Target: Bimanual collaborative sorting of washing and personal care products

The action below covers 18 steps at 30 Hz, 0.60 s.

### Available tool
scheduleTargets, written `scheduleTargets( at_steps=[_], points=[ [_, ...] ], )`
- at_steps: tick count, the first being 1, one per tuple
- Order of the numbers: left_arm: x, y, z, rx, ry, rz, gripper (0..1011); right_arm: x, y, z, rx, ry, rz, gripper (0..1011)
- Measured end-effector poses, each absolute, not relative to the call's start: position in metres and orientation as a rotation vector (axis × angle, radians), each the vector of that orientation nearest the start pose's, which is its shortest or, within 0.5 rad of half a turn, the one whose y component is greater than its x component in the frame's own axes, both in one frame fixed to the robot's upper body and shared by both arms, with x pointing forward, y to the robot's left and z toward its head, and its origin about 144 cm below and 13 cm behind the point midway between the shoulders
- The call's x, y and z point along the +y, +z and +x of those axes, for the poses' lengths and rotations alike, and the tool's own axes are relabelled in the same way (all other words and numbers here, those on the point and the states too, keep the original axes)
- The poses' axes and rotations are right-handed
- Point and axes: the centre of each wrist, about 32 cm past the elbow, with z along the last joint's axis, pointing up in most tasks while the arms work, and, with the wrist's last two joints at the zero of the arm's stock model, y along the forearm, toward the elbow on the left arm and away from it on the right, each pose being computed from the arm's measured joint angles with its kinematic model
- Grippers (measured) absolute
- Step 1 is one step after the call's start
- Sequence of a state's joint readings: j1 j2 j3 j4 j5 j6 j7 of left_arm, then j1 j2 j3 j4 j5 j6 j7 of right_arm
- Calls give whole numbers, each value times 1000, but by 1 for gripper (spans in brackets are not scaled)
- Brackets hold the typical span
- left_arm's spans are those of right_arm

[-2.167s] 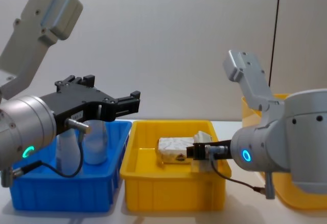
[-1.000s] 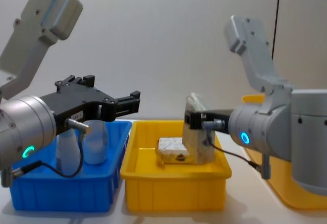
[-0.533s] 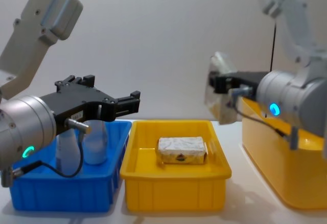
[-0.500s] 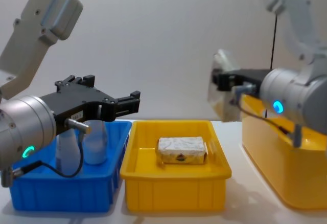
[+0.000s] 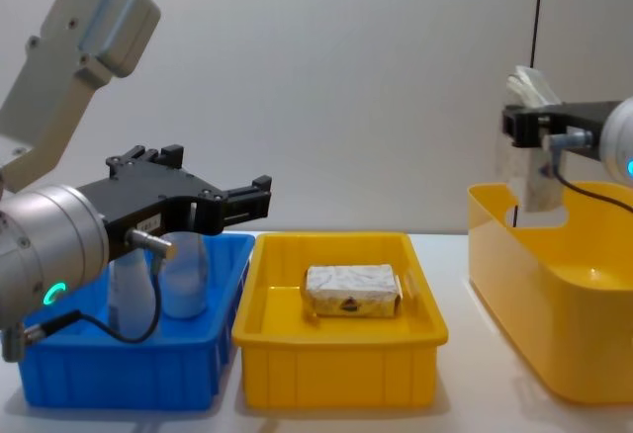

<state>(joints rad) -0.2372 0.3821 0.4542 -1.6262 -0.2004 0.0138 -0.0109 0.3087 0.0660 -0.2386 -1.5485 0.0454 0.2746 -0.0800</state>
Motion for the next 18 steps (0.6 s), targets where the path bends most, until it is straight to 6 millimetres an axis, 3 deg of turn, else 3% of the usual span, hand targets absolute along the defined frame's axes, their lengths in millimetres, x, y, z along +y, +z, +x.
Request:
scheduleTargets(
  at_steps=[18],
  points=[
    [198, 1204, 492, -268, 1124, 61, 1001, -194, 1229, 540, -3, -1506, -185, 359]
  ],
)
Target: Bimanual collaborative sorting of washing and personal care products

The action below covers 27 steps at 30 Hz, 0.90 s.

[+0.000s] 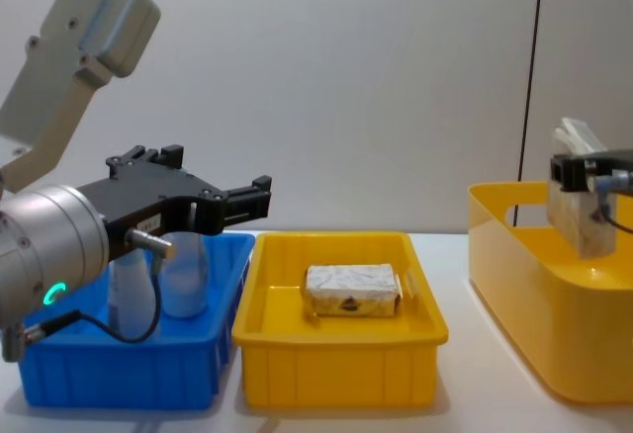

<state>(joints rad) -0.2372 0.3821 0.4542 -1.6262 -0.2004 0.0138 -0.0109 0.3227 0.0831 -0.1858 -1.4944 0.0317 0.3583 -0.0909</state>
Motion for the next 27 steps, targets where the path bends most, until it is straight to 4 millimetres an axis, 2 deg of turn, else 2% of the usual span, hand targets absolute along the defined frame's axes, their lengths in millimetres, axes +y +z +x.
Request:
scheduleTargets(
  at_steps=[6, 7, 10, 11, 13, 15, 16, 26, 27],
  points=[
    [198, 1204, 492, -268, 1124, 61, 1001, -199, 1224, 543, 16, -1521, -209, 360],
    [198, 1204, 492, -268, 1124, 61, 1002, -199, 1223, 543, 19, -1523, -213, 417],
    [198, 1204, 492, -268, 1124, 61, 1001, -201, 1222, 544, 23, -1527, -219, 483],
    [198, 1204, 492, -268, 1124, 61, 1001, -201, 1222, 544, 23, -1528, -220, 546],
    [198, 1204, 492, -268, 1124, 61, 1001, -202, 1221, 544, 23, -1530, -222, 581],
    [198, 1204, 492, -268, 1124, 61, 1001, -202, 1221, 544, 22, -1531, -225, 694],
    [198, 1204, 492, -268, 1124, 61, 1001, -202, 1220, 544, 22, -1532, -226, 694],
    [198, 1204, 492, -268, 1124, 61, 1001, -201, 1221, 539, -12, -1506, -203, 994],
    [198, 1204, 492, -268, 1124, 61, 1001, -201, 1221, 538, -17, -1499, -198, 994]
  ],
)
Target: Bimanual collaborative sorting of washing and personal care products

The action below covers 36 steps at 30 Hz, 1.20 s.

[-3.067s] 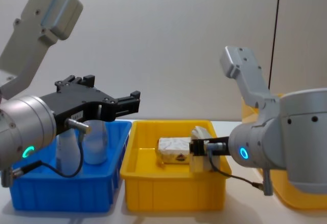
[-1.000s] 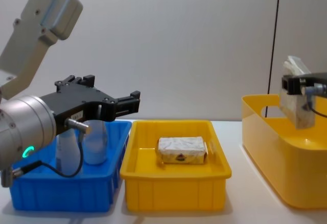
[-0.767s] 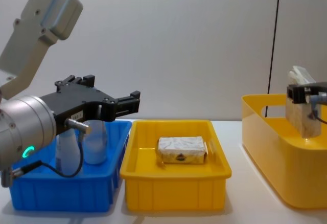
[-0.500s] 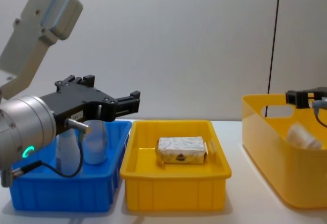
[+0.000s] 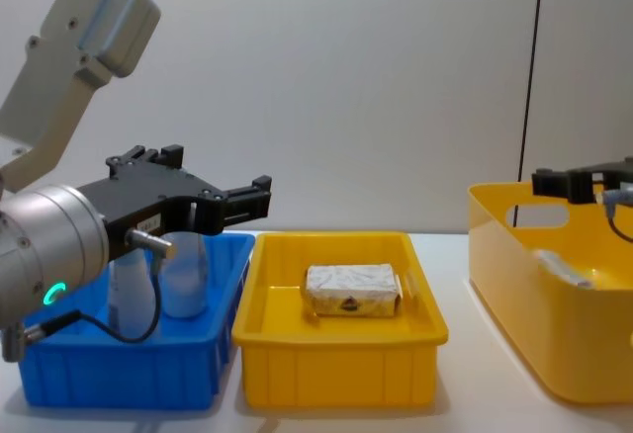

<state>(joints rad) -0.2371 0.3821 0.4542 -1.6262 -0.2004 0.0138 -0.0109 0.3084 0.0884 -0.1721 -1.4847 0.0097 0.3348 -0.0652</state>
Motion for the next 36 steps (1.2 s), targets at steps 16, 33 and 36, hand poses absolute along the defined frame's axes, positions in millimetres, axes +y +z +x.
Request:
scheduleTargets(
  at_steps=[16, 33, 36],
  points=[
    [199, 1205, 492, -274, 1138, 67, 1001, -194, 1228, 525, -99, -1394, -114, 1004],
    [204, 1210, 497, -271, 1260, 116, 1001, -192, 1231, 521, -122, -1361, -87, 1004],
    [206, 1210, 500, -266, 1283, 125, 1001, -192, 1231, 520, -124, -1358, -84, 1004]
  ],
)
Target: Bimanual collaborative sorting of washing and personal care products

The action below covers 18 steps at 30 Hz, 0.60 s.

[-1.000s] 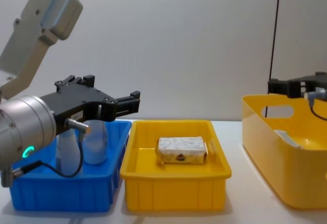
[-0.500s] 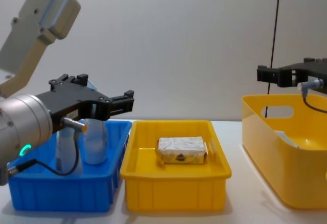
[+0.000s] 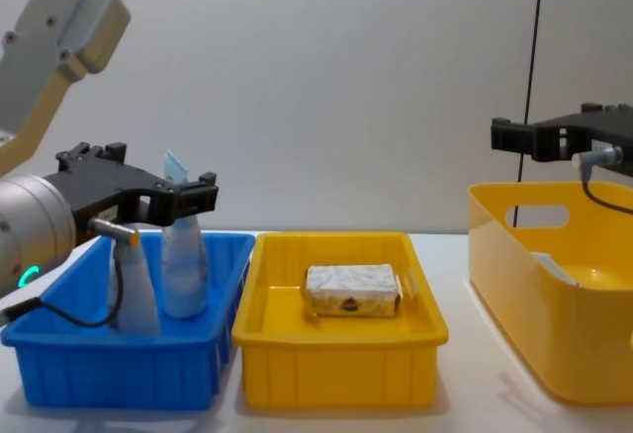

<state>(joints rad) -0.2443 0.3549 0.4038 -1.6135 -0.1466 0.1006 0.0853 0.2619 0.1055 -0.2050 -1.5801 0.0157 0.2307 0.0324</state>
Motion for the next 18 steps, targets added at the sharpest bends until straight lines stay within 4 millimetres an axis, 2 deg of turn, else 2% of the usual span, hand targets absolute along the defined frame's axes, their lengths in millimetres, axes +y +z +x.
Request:
scheduleTargets(
  at_steps=[18],
  points=[
    [212, 1201, 521, -201, 1367, 183, 1001, -192, 1232, 519, -129, -1351, -80, 1004]
  ],
)
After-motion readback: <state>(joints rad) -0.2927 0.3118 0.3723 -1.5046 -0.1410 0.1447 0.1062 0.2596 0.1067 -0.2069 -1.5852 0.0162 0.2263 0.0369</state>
